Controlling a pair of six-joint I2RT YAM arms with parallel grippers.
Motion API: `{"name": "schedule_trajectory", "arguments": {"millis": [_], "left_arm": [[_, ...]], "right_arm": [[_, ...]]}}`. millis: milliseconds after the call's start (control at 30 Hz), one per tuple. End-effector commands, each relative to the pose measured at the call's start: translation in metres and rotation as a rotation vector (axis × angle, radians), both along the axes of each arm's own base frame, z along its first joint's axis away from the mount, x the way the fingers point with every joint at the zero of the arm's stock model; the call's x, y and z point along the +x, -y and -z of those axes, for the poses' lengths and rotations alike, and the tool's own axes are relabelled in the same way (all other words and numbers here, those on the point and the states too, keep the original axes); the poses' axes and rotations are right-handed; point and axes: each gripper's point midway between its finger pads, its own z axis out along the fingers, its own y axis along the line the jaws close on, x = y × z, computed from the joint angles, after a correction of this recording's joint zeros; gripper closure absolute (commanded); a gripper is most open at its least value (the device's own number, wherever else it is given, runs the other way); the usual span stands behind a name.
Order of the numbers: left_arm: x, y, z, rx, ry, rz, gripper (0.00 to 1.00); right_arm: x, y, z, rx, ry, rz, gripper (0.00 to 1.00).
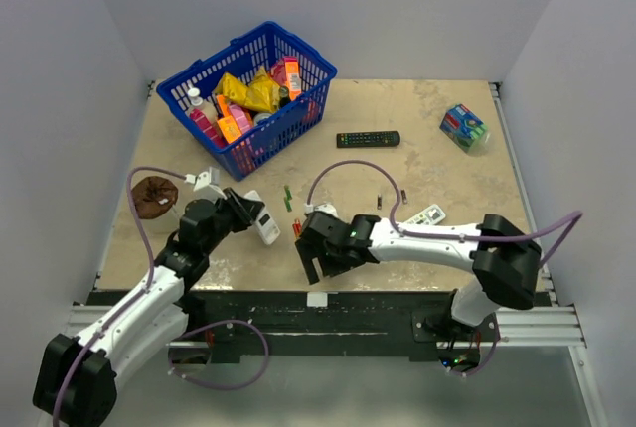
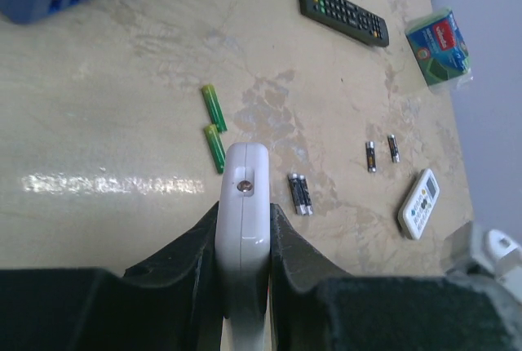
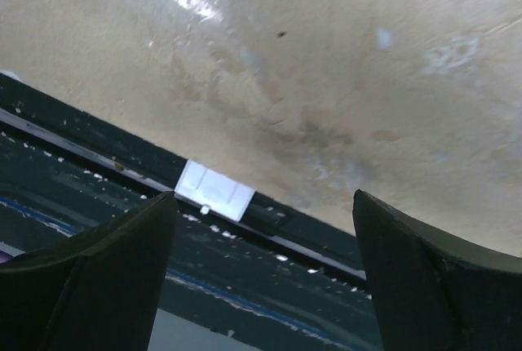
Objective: Load the batteries into the remote control
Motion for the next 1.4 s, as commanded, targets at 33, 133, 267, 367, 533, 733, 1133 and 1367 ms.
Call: {"name": "schedule_trajectory", "arguments": {"millis": [33,133,267,367,533,733,1133,1367], "left_arm": [[0.019,-0.024,-0.060,0.063,0.166,-0.126,0.98],[0.023,-0.029,-0.076,0.073,0.181,-0.172,0.99],[0.024,-0.029,-0.090,0.055,0.208,-0.211,0.99],[0.023,-0.032,-0.095,0.062,0.224,-0.238,0.99],[0.022,-0.032,-0.095,0.079,0.228,-0.245,0.99],[0.021,-0.024,-0.096,0.088,0.228,-0.224,0.99],[0.021,-0.013,-0.094,0.115,0.214,-0.197,0.99],[0.020,-0.009,-0.094,0.129,0.217,-0.189,0.99]], "right_arm": [[-0.033,-0.018,0.004,-0.072,-0.073,0.068,0.05],[-0.042,-0.022,0.010,-0.104,-0.095,0.118,0.03],[-0.051,-0.028,0.012,-0.101,-0.106,0.162,0.05],[-0.055,-0.029,0.022,-0.112,-0.119,0.204,0.08],[-0.054,-0.032,0.031,-0.104,-0.118,0.238,0.12],[-0.052,-0.032,0.038,-0.105,-0.119,0.274,0.20],[-0.050,-0.036,0.060,-0.119,-0.121,0.335,0.27],[-0.052,-0.036,0.071,-0.146,-0.131,0.336,0.39]]}}
